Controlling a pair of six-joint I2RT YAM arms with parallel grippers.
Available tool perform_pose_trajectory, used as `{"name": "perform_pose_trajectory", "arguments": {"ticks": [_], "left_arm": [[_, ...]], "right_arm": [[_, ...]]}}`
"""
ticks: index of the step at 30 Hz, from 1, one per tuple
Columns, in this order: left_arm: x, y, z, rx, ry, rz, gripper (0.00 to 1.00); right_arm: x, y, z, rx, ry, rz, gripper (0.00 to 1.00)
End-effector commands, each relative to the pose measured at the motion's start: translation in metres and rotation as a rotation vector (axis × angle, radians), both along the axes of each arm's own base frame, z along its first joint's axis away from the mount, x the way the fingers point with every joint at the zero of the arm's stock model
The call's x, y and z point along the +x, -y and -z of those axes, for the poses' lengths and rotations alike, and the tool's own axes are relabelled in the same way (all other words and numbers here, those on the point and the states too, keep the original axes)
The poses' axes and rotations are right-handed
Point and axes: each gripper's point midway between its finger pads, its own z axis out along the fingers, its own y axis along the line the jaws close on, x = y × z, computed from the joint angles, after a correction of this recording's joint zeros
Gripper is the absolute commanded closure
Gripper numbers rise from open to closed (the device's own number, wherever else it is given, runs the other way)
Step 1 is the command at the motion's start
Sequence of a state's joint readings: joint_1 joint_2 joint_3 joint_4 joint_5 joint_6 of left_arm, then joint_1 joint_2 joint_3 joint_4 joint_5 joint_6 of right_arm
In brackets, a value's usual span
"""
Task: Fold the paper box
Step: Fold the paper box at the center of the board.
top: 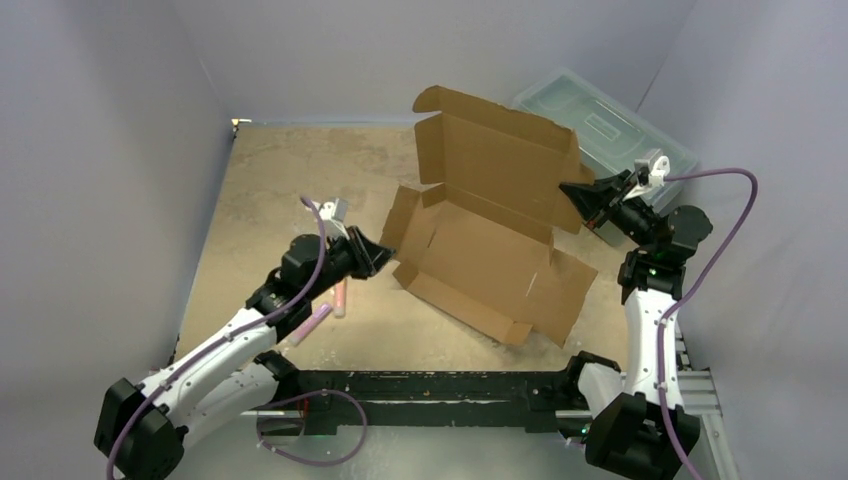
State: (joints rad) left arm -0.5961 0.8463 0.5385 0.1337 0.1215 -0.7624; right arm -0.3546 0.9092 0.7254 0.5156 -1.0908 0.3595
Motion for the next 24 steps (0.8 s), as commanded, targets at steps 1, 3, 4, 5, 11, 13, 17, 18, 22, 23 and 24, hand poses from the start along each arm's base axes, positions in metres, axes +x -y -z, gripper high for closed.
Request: {"name": "perform_pose_trajectory", "arguments": {"ticks": [1, 3, 4, 5, 11, 13, 17, 18, 22, 23, 24], "left_arm": [[-0.027, -0.04, 0.125, 0.275, -0.328, -0.09, 0.84], [-0.023, -0.046, 0.136, 0.298, -0.324, -0.13, 0.85], [-0.018, -0.051, 0.138, 0.307, -0.308, -0.162, 0.85], [-0.015, -0.054, 0.139, 0.309, -0.288, -0.185, 0.86], [0.01, -0.049, 0.144, 0.279, -0.216, -0.233, 1.0], [0.017, -0.037, 0.148, 0.271, -0.212, -0.2, 1.0], [0.03, -0.015, 0.158, 0.249, -0.203, -0.137, 1.0], [0.032, -0.011, 0.159, 0.242, -0.198, -0.124, 1.0], [0.037, 0.004, 0.152, 0.191, -0.164, -0.074, 1.0], [0.038, 0.006, 0.149, 0.183, -0.155, -0.067, 1.0], [0.037, 0.009, 0.148, 0.176, -0.149, -0.054, 1.0]], "right_arm": [[-0.001, 0.004, -0.023, -0.036, 0.078, 0.03, 1.0], [-0.001, 0.004, -0.022, -0.037, 0.076, 0.03, 1.0], [0.0, 0.004, -0.021, -0.036, 0.074, 0.03, 1.0], [0.0, 0.004, -0.02, -0.036, 0.074, 0.029, 1.0], [0.0, 0.003, -0.019, -0.034, 0.069, 0.023, 1.0], [-0.001, 0.003, -0.019, -0.034, 0.07, 0.018, 1.0], [-0.002, 0.001, -0.019, -0.032, 0.071, 0.011, 1.0], [-0.003, 0.001, -0.018, -0.031, 0.071, 0.01, 1.0], [-0.002, 0.001, -0.017, -0.03, 0.068, 0.004, 1.0], [-0.002, 0.001, -0.017, -0.03, 0.067, 0.003, 1.0], [-0.002, 0.0, -0.017, -0.029, 0.067, 0.001, 1.0]]}}
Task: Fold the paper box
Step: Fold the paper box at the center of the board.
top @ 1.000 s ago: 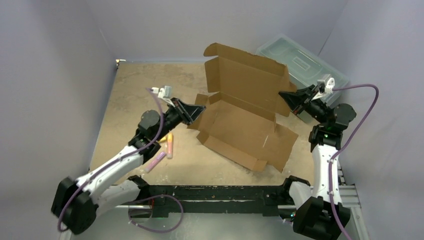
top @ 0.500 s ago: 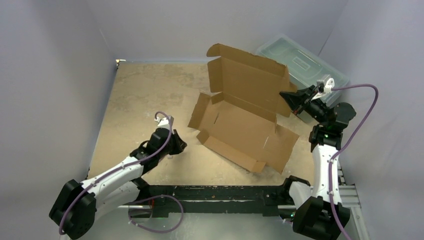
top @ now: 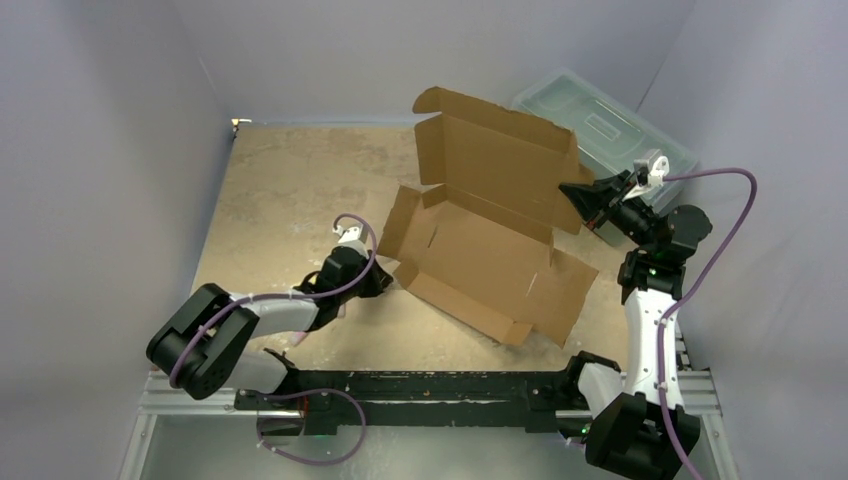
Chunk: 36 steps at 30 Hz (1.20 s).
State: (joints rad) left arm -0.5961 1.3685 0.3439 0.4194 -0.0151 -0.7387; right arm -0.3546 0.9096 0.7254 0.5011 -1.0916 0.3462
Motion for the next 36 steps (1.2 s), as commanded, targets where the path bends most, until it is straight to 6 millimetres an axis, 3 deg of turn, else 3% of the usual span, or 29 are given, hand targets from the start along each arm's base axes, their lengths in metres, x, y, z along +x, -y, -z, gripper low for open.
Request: {"name": "perform_pose_trajectory", "arguments": {"ticks": [1, 9, 16, 22, 25, 28, 30, 34, 36], "left_arm": [[0.021, 0.031, -0.049, -0.134, 0.169, 0.085, 1.0], [0.006, 0.059, -0.05, -0.188, 0.175, 0.229, 1.0], [-0.009, 0.077, -0.027, -0.15, 0.109, 0.313, 1.0], [-0.009, 0.074, -0.006, -0.109, 0.06, 0.291, 1.0], [-0.003, 0.073, -0.031, -0.125, 0.118, 0.271, 1.0], [0.008, 0.061, -0.089, -0.116, 0.257, 0.223, 0.98], [0.014, 0.038, -0.121, -0.075, 0.341, 0.142, 0.85], [0.02, -0.023, -0.158, -0.059, 0.44, -0.04, 0.38], [0.024, -0.044, -0.165, -0.092, 0.463, -0.082, 0.28]], "right_arm": [[-0.003, 0.0, -0.019, -0.025, 0.071, -0.001, 1.0], [-0.003, -0.001, -0.019, -0.021, 0.069, -0.008, 1.0], [-0.003, -0.001, -0.017, -0.019, 0.065, -0.011, 1.0], [-0.003, -0.001, -0.016, -0.019, 0.062, -0.012, 1.0], [-0.003, 0.0, -0.016, -0.024, 0.066, -0.008, 1.0], [-0.002, 0.0, -0.017, -0.035, 0.074, -0.002, 1.0], [-0.003, 0.0, -0.018, -0.045, 0.078, 0.001, 1.0], [-0.003, 0.001, -0.018, -0.055, 0.081, 0.003, 1.0], [-0.004, 0.001, -0.018, -0.057, 0.081, 0.001, 1.0]]}}
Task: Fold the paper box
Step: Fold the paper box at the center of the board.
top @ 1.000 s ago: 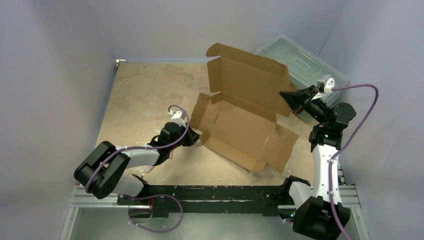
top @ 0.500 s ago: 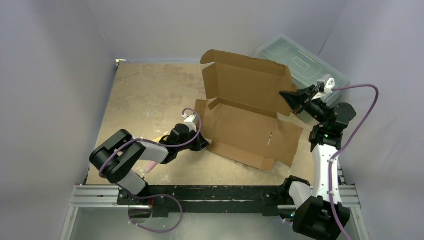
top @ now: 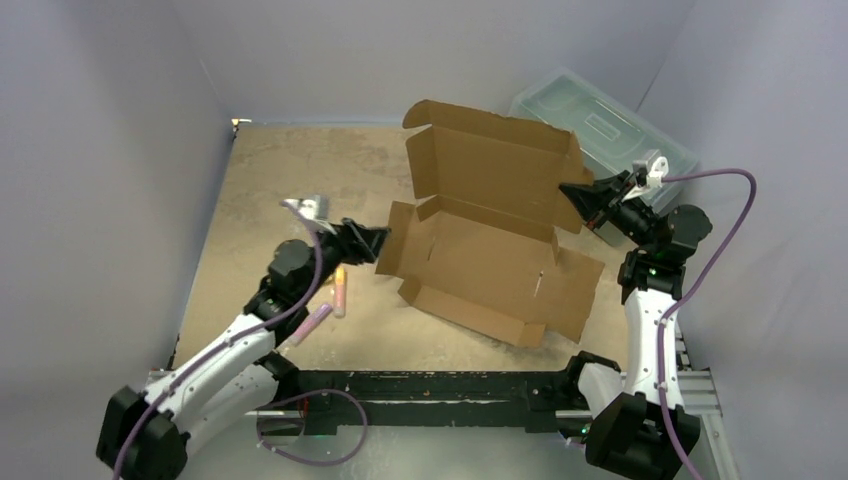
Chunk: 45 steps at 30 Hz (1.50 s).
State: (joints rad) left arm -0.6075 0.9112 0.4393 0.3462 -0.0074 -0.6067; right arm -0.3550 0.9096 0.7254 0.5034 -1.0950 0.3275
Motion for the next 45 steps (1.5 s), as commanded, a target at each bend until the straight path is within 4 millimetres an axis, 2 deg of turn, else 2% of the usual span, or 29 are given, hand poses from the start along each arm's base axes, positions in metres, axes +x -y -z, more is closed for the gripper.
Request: {"name": "perform_pose_trajectory", "arguments": {"ticks": [1, 4, 8, 13, 16, 20, 26, 31, 32, 36, 39, 41, 45], "left_arm": [[0.016, -0.055, 0.007, 0.027, -0.008, -0.152, 0.26], [0.026, -0.048, 0.02, -0.016, -0.056, -0.081, 0.24], [0.038, -0.03, 0.046, -0.052, -0.118, 0.0, 0.14], [0.044, -0.026, 0.063, -0.031, -0.137, 0.014, 0.14], [0.047, -0.025, 0.076, -0.005, -0.163, 0.021, 0.2], [0.048, -0.016, 0.086, -0.01, -0.184, 0.07, 0.34], [0.056, -0.002, 0.097, -0.017, -0.219, 0.13, 0.64], [0.06, -0.004, 0.089, 0.009, -0.183, 0.128, 0.98], [0.06, -0.006, 0.086, 0.021, -0.171, 0.117, 1.0], [0.056, -0.015, 0.061, 0.08, -0.051, 0.065, 1.0], [0.044, -0.009, 0.042, 0.157, 0.059, 0.05, 1.0], [0.031, -0.001, 0.036, 0.207, 0.125, 0.053, 1.0], [0.018, -0.01, 0.032, 0.201, 0.183, 0.011, 1.0]], "right_arm": [[-0.004, 0.0, -0.018, -0.042, 0.068, 0.001, 1.0], [-0.004, 0.001, -0.018, -0.042, 0.068, 0.004, 1.0], [-0.004, 0.001, -0.017, -0.041, 0.064, 0.004, 1.0], [-0.006, -0.002, -0.016, -0.05, 0.063, -0.018, 1.0], [-0.014, -0.009, -0.013, -0.083, 0.076, -0.082, 1.0], [-0.023, -0.016, -0.011, -0.102, 0.098, -0.136, 1.0], [-0.025, -0.017, -0.011, -0.106, 0.103, -0.144, 1.0], [-0.024, -0.016, -0.01, -0.105, 0.102, -0.141, 1.0], [-0.024, -0.016, -0.011, -0.103, 0.101, -0.138, 1.0], [-0.025, -0.017, -0.014, -0.094, 0.102, -0.137, 1.0], [-0.035, -0.023, -0.022, -0.067, 0.127, -0.167, 1.0], [-0.046, -0.028, -0.027, -0.042, 0.158, -0.191, 1.0], [-0.051, -0.03, -0.031, -0.031, 0.203, -0.179, 1.0]]}}
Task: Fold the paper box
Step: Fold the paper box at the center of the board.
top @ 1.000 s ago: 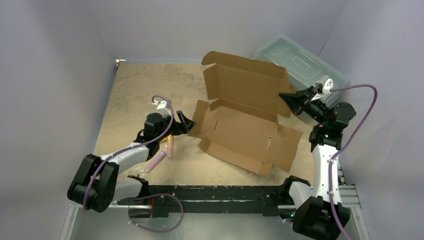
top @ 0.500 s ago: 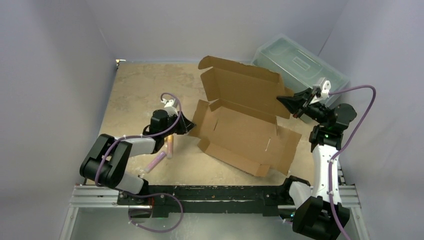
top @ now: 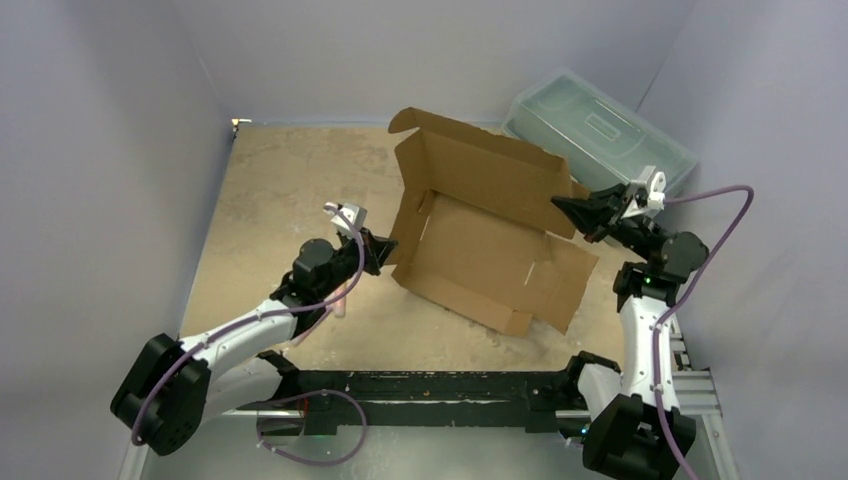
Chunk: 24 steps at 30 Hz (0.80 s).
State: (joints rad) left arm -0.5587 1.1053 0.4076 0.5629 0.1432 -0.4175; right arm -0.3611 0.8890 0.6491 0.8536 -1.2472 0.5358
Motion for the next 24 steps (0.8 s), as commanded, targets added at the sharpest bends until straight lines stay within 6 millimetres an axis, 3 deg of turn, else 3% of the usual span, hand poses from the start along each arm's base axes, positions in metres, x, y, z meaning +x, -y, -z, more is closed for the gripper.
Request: {"name": "perform_pose_trajectory", "arguments": {"ticks": [1, 9, 17, 24], "left_arm": [[-0.001, -0.024, 0.002, 0.05, 0.112, -0.109, 1.0], [0.008, -0.035, 0.022, 0.143, 0.095, -0.169, 1.0], [0.0, -0.04, 0.03, 0.138, 0.116, -0.17, 1.0], [-0.021, -0.048, 0.031, 0.078, 0.219, -0.144, 1.0]], "right_arm": [[-0.017, -0.007, -0.021, 0.005, 0.107, -0.013, 1.0], [-0.02, -0.008, -0.017, 0.009, 0.14, -0.009, 1.0], [-0.001, 0.003, 0.003, -0.055, 0.11, 0.052, 1.0], [-0.026, -0.012, 0.017, -0.173, 0.215, -0.063, 1.0]]}}
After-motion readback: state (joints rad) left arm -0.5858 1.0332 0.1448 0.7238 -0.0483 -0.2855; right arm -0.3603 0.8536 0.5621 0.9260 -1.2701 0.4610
